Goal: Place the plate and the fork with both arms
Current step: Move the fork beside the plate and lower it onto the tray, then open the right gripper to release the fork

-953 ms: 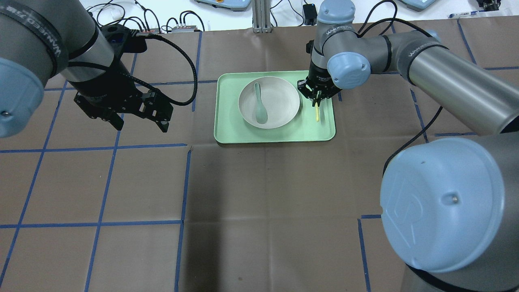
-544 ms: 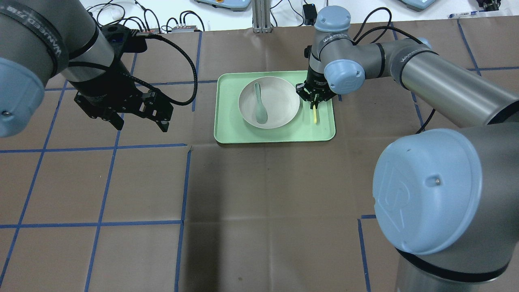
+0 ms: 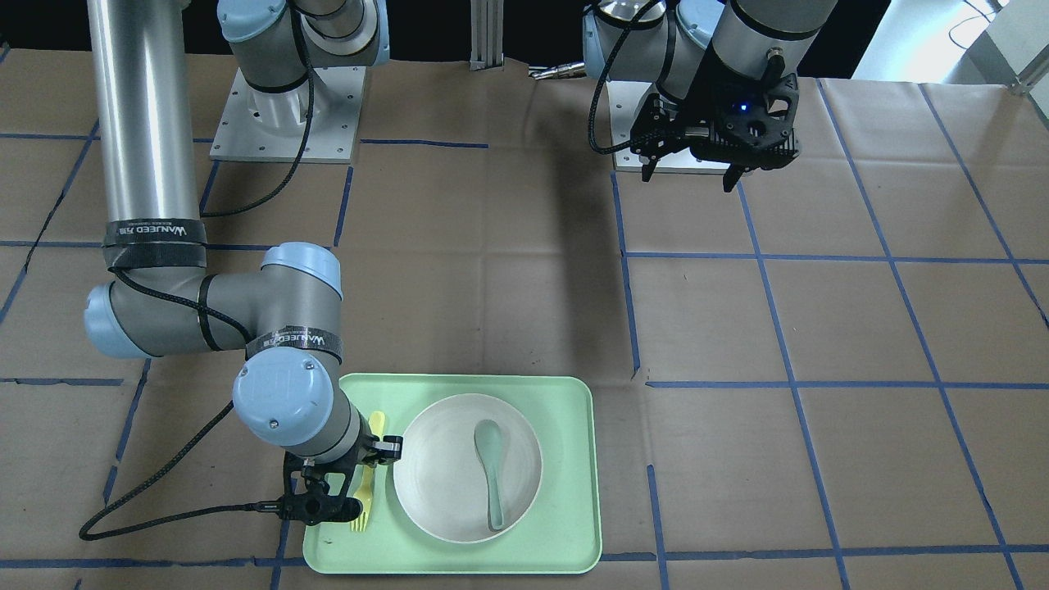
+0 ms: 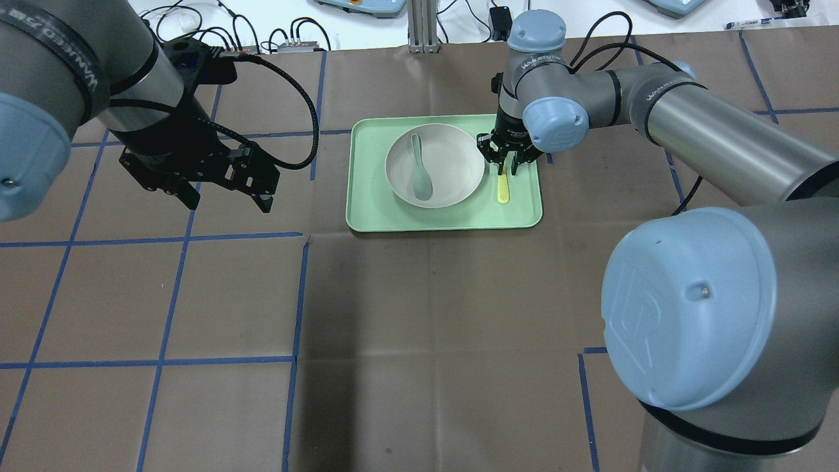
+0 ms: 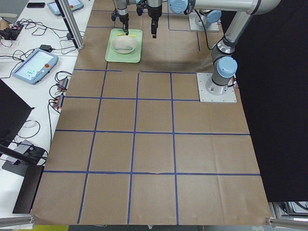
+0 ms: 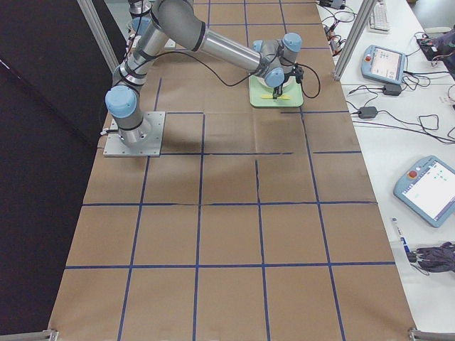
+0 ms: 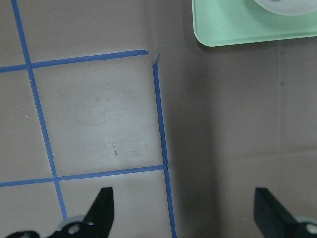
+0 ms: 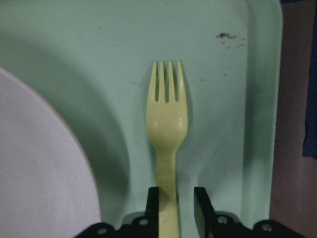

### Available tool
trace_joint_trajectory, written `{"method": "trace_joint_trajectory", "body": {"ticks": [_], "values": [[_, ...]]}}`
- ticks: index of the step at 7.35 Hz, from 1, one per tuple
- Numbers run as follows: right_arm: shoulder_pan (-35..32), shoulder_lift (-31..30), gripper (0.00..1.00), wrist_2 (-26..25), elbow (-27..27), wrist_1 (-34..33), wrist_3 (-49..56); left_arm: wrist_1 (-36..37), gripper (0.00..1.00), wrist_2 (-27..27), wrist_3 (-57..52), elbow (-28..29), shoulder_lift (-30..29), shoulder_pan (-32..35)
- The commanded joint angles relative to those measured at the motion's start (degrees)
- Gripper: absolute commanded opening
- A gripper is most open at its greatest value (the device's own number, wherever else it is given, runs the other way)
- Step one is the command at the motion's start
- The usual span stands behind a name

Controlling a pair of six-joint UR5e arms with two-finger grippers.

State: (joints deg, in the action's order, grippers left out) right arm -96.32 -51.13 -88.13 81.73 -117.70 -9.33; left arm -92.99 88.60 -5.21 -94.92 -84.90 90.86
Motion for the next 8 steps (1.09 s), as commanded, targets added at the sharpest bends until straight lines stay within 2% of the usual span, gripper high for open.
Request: {"method": "trace_joint_trajectory", "body": {"ticks": [1, 2, 4, 6, 8], "values": [[0.25, -0.11, 0.57, -0.11, -0.08, 0.01, 0.01, 0.00, 1.00, 0.00, 0.02, 0.00, 0.00, -0.06], [0.52, -0.46, 0.62, -0.20, -0.16, 0.10, 0.01, 0.00, 1.00, 0.00, 0.02, 0.00, 0.00, -0.06], [0.61, -6.14, 1.00, -0.20, 1.06, 1.41, 0.18, 0.00, 1.00, 0.00, 0.02, 0.00, 0.09, -0.06], [1.04, -13.88, 1.00, -1.07, 1.68, 12.09, 4.02, 0.00, 1.00, 0.00, 0.02, 0.00, 0.00, -0.06], [4.37, -21.00, 1.00, -0.99, 2.99, 21.50, 7.27, 0.00, 1.00, 0.00, 0.02, 0.09, 0.00, -0.06]]}}
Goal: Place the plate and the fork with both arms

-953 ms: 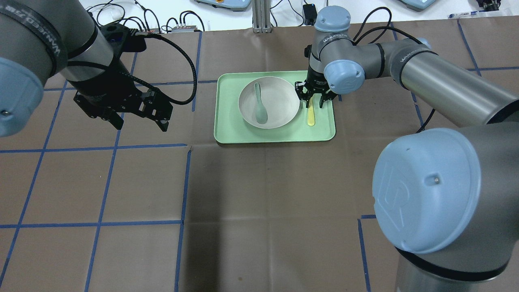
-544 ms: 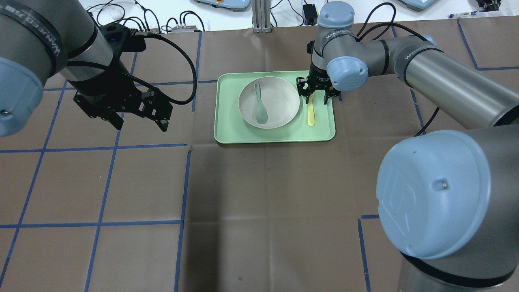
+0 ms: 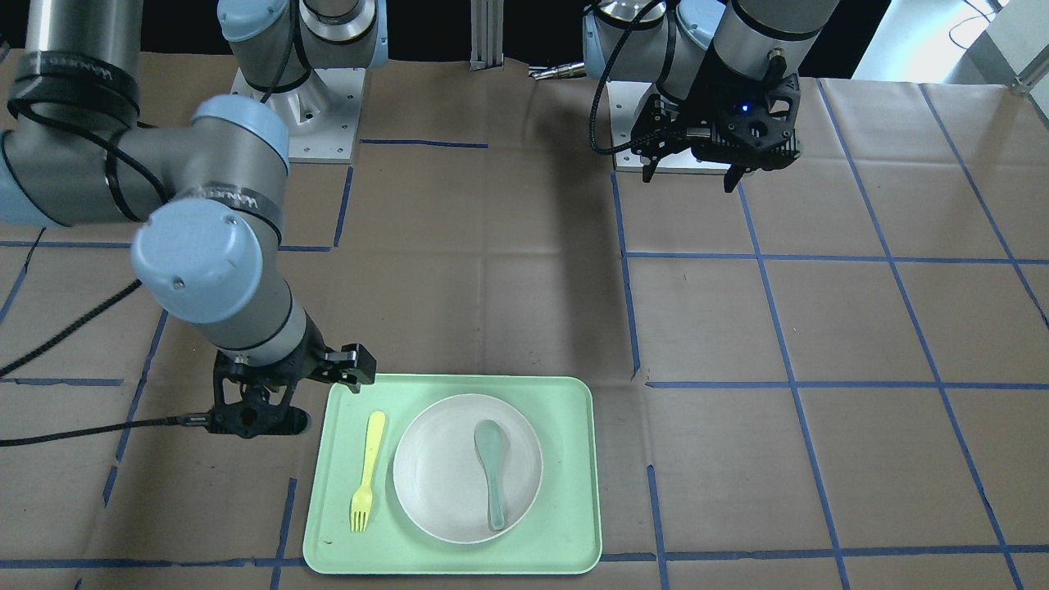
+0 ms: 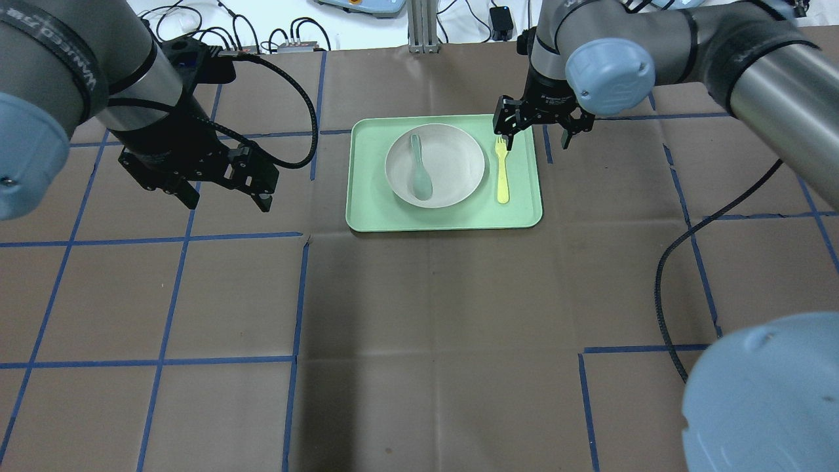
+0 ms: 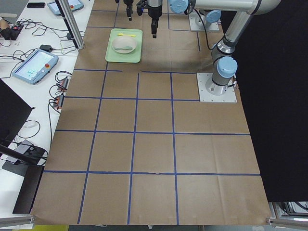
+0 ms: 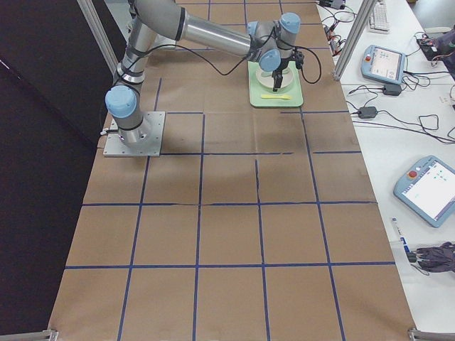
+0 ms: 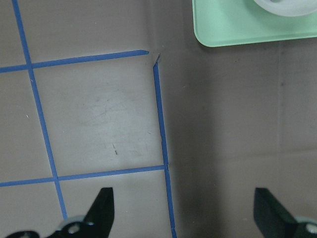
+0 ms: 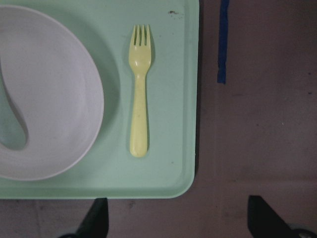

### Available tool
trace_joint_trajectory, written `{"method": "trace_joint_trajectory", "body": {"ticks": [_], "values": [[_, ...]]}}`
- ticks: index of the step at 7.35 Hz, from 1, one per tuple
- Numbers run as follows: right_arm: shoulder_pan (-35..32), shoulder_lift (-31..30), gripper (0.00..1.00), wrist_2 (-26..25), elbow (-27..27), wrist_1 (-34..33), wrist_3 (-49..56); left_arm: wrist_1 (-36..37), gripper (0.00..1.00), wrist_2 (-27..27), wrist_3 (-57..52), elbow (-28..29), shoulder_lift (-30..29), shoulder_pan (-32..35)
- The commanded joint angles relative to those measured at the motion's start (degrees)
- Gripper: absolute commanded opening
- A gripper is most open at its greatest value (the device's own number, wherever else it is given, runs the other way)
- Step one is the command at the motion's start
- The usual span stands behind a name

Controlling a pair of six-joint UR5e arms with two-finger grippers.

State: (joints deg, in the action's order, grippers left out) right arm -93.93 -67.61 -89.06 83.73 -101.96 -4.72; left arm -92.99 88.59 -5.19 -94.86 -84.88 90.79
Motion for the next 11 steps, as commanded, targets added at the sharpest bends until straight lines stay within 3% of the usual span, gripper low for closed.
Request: {"method": "trace_joint_trajectory", "body": {"ticks": [1, 5, 11], "values": [[3.56, -8.90, 1.00, -0.06, 2.65, 8.24, 3.30, 0.00, 1.00, 0.00, 0.00, 0.03, -0.02, 0.00], [4.63, -22.37, 1.00, -0.06, 7.93, 15.91, 3.31, 0.00, 1.00, 0.09, 0.00, -0.06, -0.02, 0.00], [4.72, -22.83, 1.00, -1.90, 8.21, 15.56, 3.31, -0.09, 1.00, 0.09, 0.00, -0.15, 0.07, 0.00]]}}
